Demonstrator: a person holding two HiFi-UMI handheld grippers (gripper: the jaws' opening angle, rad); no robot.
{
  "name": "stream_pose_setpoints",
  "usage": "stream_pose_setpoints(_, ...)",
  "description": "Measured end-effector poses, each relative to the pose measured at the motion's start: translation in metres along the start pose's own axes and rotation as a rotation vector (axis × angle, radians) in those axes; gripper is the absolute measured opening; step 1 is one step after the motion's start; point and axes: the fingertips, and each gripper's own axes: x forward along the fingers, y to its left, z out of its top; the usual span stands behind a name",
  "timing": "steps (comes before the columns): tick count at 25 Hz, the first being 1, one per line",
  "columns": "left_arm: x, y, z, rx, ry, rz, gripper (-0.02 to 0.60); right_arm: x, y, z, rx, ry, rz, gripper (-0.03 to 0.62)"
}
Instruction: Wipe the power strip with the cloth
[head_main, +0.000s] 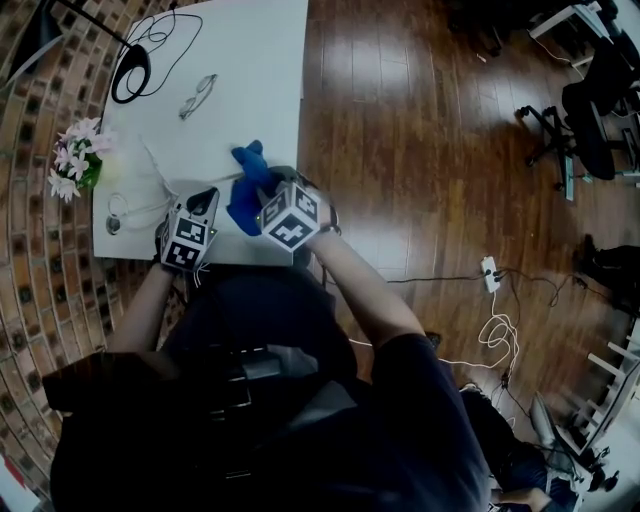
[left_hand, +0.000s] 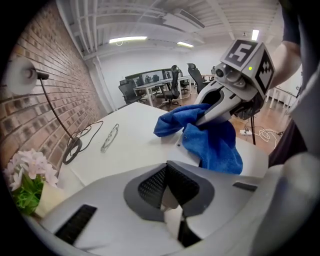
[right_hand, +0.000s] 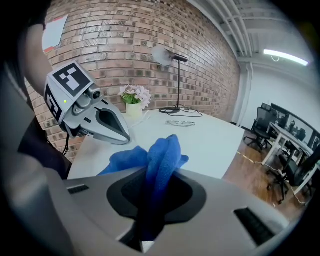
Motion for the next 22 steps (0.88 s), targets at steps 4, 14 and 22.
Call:
stream_pose_setpoints(4, -0.001, -0.001, 0.000, -0.011, -0.009, -0.013, 0.011, -0.005, -0.007, -0.006, 0.016, 0.008, -0.020, 0.061)
stream_pose_setpoints(14, -0.001, 0.001, 0.002, -0.072, -0.027, -0.034, 0.011, -0.010, -0.013, -0.010, 0.008, 0.037, -0.031, 0.061)
stream_pose_setpoints(22, -0.001, 0.002, 0.001, -0.081, -0.025, -0.046, 0.011, -0.011, -0.016, -0.012, 0.034, 0.029, -0.050, 0.061)
